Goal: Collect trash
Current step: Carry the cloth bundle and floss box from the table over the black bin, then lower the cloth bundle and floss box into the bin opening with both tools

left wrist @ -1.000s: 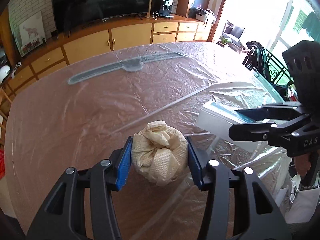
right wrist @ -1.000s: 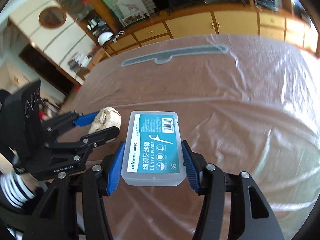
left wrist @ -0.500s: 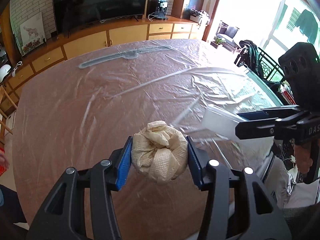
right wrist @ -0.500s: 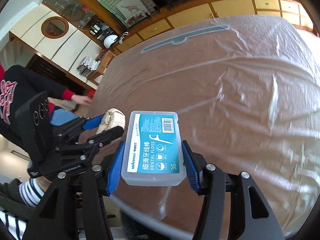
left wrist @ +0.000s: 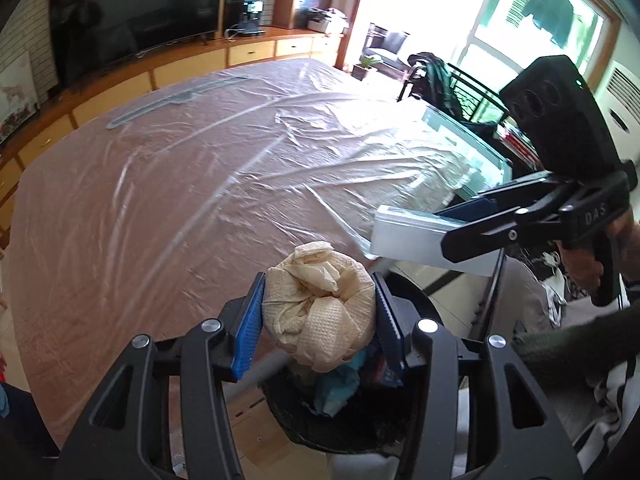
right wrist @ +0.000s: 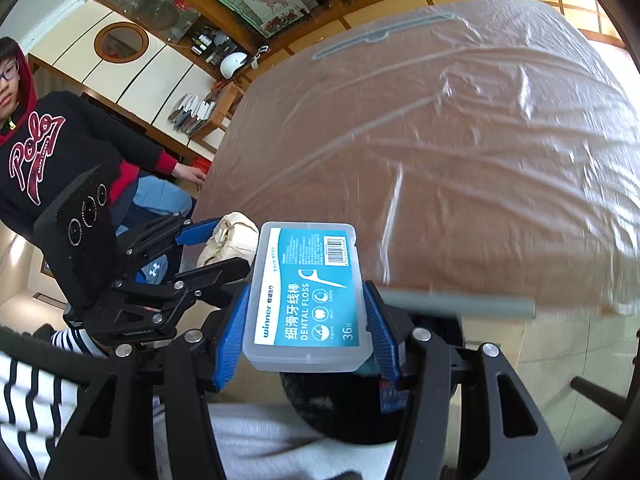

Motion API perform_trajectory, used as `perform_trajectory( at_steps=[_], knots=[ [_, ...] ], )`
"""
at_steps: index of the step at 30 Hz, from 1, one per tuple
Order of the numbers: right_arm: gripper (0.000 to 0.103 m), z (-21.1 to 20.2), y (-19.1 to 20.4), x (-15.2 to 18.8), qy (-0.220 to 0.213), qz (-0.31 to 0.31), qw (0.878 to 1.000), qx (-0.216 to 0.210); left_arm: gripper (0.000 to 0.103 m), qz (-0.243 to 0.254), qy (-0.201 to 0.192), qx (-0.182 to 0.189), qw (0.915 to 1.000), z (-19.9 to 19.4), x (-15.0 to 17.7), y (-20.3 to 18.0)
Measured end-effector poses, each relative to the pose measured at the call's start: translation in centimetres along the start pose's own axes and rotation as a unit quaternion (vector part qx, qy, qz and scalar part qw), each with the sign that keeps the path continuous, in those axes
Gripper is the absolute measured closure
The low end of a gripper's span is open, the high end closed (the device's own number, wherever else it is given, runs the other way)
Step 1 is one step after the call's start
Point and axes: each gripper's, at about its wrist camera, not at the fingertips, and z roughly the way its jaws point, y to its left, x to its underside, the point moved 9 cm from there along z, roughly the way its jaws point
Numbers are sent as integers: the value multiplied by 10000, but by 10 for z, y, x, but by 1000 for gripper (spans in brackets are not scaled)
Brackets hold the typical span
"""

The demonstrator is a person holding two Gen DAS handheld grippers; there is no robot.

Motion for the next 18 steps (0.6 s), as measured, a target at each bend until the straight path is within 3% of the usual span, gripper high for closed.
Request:
perform_trajectory(
  at_steps=[13,18],
  knots=[
    [49,1,-1,47,426,-44,9988,252,52,666,465,202,9965,14,43,-46],
    [49,2,-12,65,632,-92,9969,457,52,1189,716,452,9893,27,52,-72]
  ],
)
